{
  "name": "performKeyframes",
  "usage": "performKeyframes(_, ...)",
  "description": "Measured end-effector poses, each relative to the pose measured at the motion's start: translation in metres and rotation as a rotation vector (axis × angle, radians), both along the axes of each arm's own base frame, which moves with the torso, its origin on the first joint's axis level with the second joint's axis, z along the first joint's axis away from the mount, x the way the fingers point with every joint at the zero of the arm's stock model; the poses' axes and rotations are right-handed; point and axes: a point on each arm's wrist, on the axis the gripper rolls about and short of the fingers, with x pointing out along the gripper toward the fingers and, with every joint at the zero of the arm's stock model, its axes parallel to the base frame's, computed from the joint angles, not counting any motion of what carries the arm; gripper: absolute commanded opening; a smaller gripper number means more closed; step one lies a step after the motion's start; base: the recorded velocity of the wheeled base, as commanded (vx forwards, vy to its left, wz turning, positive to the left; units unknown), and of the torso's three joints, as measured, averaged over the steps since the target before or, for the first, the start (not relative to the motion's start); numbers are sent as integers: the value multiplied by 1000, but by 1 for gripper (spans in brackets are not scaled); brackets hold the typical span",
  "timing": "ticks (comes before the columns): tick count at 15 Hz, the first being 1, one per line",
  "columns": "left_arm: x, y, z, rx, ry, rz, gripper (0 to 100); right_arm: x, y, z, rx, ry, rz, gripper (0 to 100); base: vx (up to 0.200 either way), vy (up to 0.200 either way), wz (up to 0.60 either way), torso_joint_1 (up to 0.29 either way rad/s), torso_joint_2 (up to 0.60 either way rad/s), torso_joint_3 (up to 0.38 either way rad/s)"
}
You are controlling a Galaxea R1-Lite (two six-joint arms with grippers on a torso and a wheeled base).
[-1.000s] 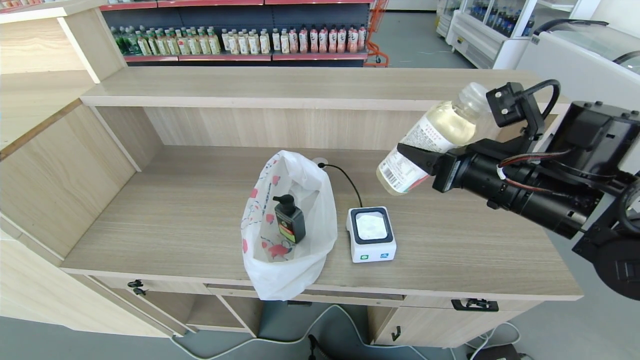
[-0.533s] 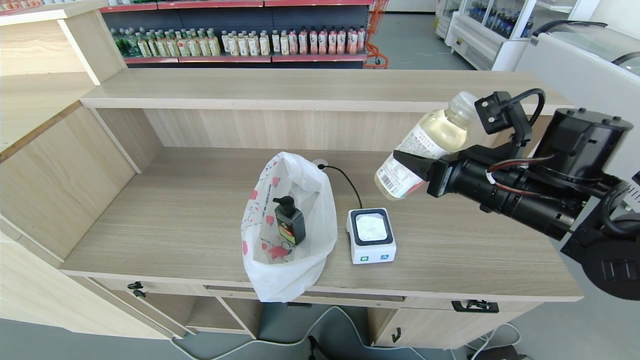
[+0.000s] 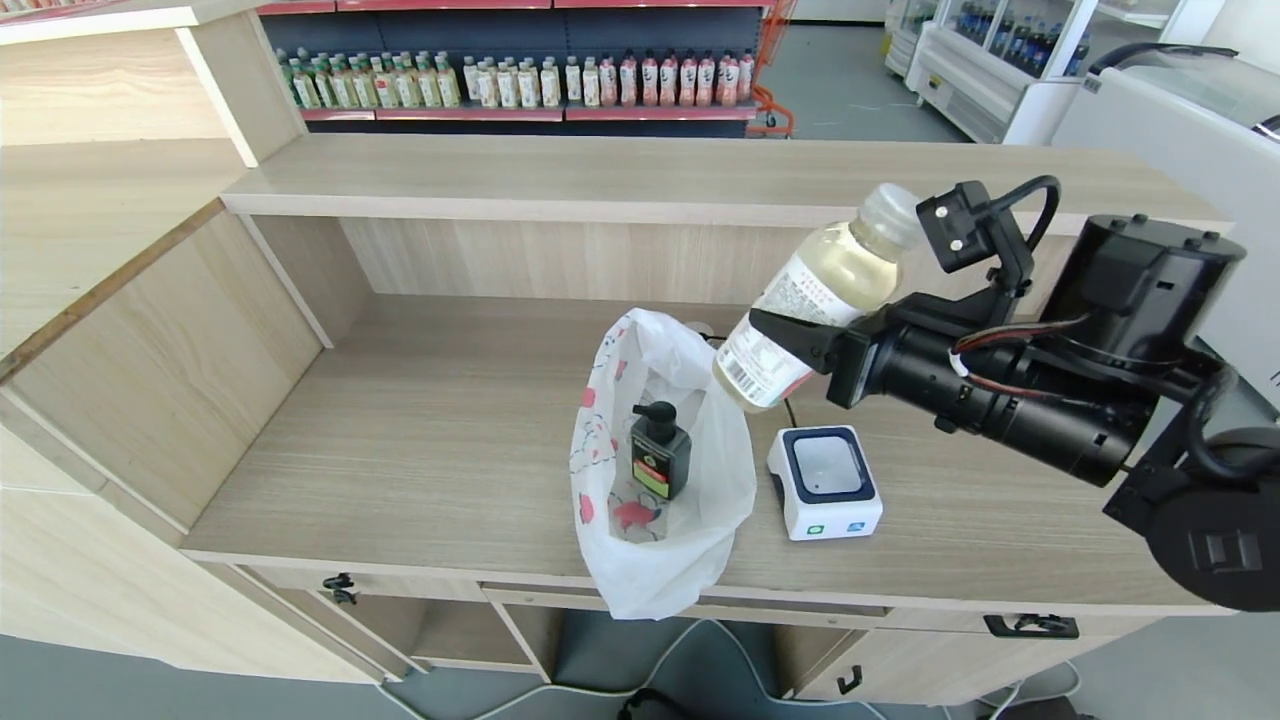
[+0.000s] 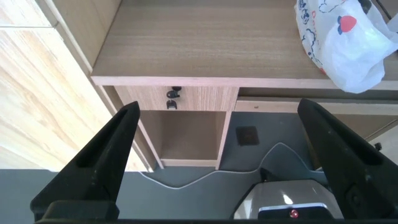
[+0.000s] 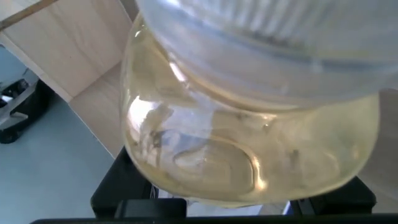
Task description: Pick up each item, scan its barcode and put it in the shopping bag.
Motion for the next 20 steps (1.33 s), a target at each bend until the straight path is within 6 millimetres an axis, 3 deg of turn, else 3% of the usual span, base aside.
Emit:
performKeyframes(2, 0, 0, 0, 0, 0, 1, 100, -9, 9, -4, -11, 8, 33, 0, 0, 0, 0, 0, 0, 0)
performKeyframes(9, 0, 0, 0, 0, 0, 1, 100, -47, 11, -64, -181, -1, 138, 0, 0, 0, 0, 0, 0, 0)
performKeyframes(20, 0, 0, 0, -1, 0, 1, 100, -29, 24, -108, -220, -83, 129, 0, 0, 0, 0, 0, 0, 0)
